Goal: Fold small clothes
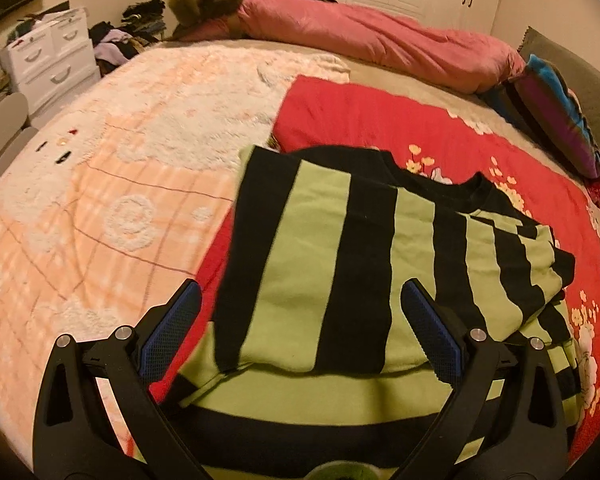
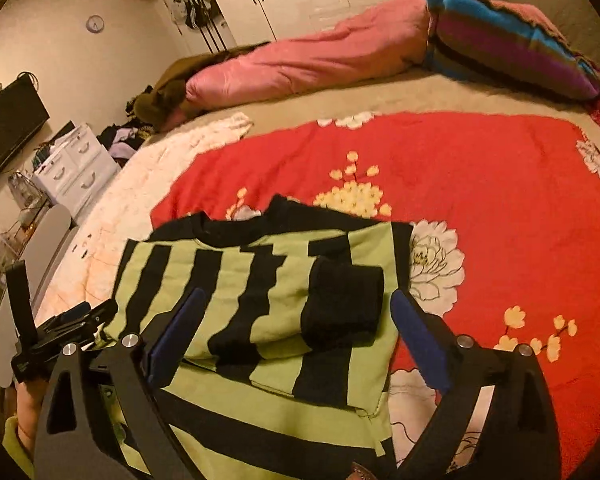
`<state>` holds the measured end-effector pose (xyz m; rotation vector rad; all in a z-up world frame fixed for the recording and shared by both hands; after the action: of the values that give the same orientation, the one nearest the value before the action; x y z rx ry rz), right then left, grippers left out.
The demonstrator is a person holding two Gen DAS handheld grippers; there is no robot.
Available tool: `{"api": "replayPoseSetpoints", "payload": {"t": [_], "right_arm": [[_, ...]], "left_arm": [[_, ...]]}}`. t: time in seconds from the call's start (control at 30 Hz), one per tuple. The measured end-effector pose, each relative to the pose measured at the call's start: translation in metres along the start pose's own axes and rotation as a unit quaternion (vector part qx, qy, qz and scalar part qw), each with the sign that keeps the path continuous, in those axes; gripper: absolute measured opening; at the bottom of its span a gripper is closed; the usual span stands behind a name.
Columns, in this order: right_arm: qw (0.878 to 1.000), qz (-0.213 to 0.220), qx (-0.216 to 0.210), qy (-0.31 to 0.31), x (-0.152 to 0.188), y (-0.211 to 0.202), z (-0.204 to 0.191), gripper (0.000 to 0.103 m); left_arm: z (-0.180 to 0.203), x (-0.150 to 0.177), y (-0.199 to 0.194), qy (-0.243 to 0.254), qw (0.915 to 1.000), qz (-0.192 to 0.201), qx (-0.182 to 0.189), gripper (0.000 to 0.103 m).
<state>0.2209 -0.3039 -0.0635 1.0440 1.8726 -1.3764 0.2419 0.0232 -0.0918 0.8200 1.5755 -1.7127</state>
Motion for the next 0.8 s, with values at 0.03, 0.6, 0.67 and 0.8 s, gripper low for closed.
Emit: {"api": "replayPoseSetpoints", "payload": {"t": [0.03,0.6,0.67,0.8], "right_arm": [[1.0,0.003,0.0,0.0,-0.001,-0.004,0.0,0.093],[0.999,0.031,-0.005,-0.012,-0.008,-0.063,-0.005,0.095],[0.999,0.031,-0.007,-0.014,-0.007,-0.068,-0.008,0.095],[0.999,0.027,-0.014,-0.013,-0.006,-0.078,-0.012,0.095]], "left_arm": [[-0.002,-0.002,-0.005,-0.003,1.0,0.007,-0.002,0.094],[-0.043,-0.007,-0.081,-0.024,0.9976,0.054,-0.036,0.094],[-0.045,-0.006,-0.089,-0.026,0.9975,0.056,-0.034,0.094],[-0.048,-0.006,-0.104,-0.022,0.998,0.053,-0.027,0.094]]}}
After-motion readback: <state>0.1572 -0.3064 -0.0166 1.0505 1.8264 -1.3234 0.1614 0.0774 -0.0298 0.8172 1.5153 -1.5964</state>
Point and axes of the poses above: each gripper's, at about its wrist camera, not at the fingertips, and y roughly the way its jaws point, z to its right, x to its underside, the point moved 2 cm from there along y, roughly the way its jaws point, and after that the axes turned 15 degrees about z, right-handed, at the moved point
